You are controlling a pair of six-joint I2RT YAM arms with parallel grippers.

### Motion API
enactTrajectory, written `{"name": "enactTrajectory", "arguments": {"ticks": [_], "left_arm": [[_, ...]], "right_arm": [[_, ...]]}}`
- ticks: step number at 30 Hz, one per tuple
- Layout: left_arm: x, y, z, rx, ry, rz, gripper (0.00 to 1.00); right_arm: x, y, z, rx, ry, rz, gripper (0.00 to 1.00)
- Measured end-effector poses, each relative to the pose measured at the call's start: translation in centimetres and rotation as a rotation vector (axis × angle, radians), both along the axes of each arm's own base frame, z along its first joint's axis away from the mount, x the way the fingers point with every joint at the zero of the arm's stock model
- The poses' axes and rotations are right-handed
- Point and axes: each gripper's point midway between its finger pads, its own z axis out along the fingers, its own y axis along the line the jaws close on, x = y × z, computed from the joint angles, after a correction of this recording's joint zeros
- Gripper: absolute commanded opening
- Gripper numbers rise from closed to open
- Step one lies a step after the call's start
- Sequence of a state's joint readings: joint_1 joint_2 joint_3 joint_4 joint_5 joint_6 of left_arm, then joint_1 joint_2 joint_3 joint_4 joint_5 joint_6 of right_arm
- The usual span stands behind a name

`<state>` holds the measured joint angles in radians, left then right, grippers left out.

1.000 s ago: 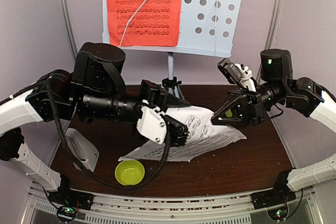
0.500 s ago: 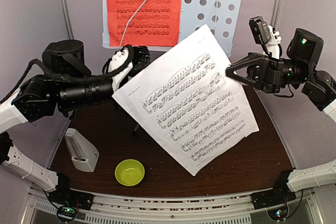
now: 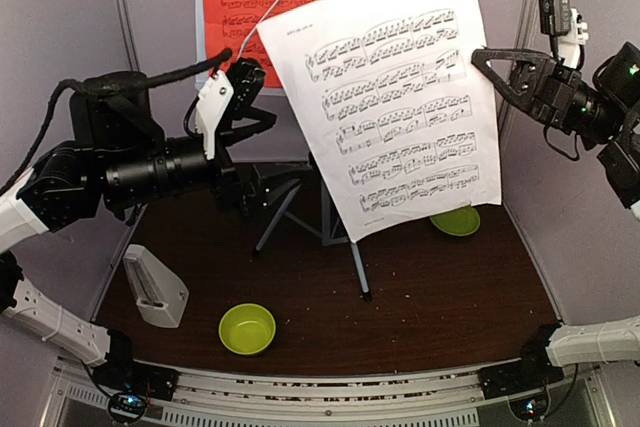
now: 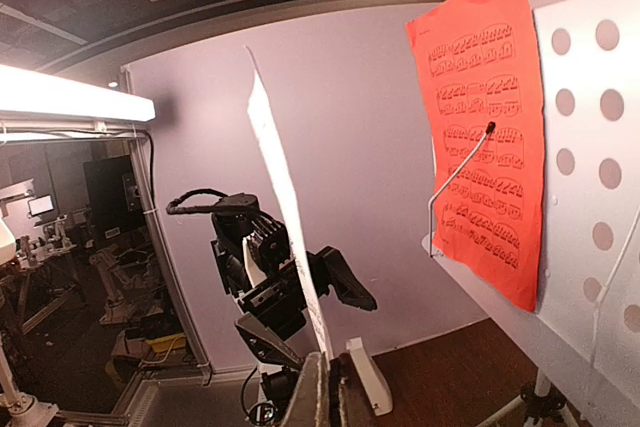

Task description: Set up the instrument practice props

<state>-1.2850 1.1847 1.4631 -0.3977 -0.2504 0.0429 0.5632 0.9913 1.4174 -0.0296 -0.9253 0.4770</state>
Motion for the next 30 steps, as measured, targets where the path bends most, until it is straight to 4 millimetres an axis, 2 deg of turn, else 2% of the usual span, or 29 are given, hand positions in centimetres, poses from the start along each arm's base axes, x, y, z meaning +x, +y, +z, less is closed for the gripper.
{"name": "enactTrajectory", "arguments": {"ticks": [4,9,17,22,25,30], "left_arm": [[-0.4,-1.5,1.6,-0.047,0.011,-0.045,0.96],[-0.3,-3.4,3.0,-0.123,0.014,-0.074,0.9],[1.0,-6.7,5.9,-0.266,0.035,-0.075,0.79],[2.0,-8.4,6.0,-0.331,0.083,-0.077,0.81],[2.6,-8.6,5.6,-0.352,0.12,-0.07,0.83],[4.0,-7.6,6.3,-0.412,0.156,-0.059,0.7]], "right_arm": [[0.1,-0.9,2.0,0.071,-0.035,-0.028,0.0],[0.1,-1.4,3.5,0.132,-0.049,-0.03,0.0],[-0.3,-2.1,5.1,0.207,-0.061,-0.02,0.0],[-0.1,-2.3,5.2,0.224,-0.058,-0.02,0.0],[-0.1,-2.4,5.4,0.232,-0.059,-0.02,0.0],[-0.3,-2.6,5.7,0.243,-0.065,-0.015,0.0]]}}
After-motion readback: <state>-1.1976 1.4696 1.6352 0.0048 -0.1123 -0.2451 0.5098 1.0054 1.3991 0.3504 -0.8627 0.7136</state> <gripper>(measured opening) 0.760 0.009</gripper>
